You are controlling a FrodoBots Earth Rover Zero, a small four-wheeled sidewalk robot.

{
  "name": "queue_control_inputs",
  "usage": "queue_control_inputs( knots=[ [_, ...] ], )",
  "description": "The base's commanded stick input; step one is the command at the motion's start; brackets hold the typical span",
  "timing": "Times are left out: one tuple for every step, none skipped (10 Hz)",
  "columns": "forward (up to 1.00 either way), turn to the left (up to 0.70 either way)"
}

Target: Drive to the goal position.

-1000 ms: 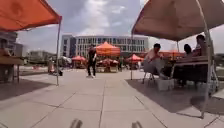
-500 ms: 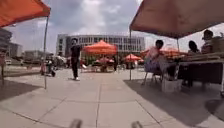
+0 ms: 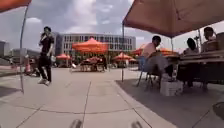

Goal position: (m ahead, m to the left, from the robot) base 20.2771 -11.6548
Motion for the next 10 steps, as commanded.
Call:
queue_control_inputs(
  knots=[
    [0.85, -0.01],
    [0.85, -0.01],
    [0.85, -0.01],
    [0.85, -0.01],
    [0.85, -0.01],
    [0.85, -0.01],
    [0.85, -0.01],
    [0.85, -0.01],
    [0.85, -0.01],
    [0.85, 0.0]
  ],
)
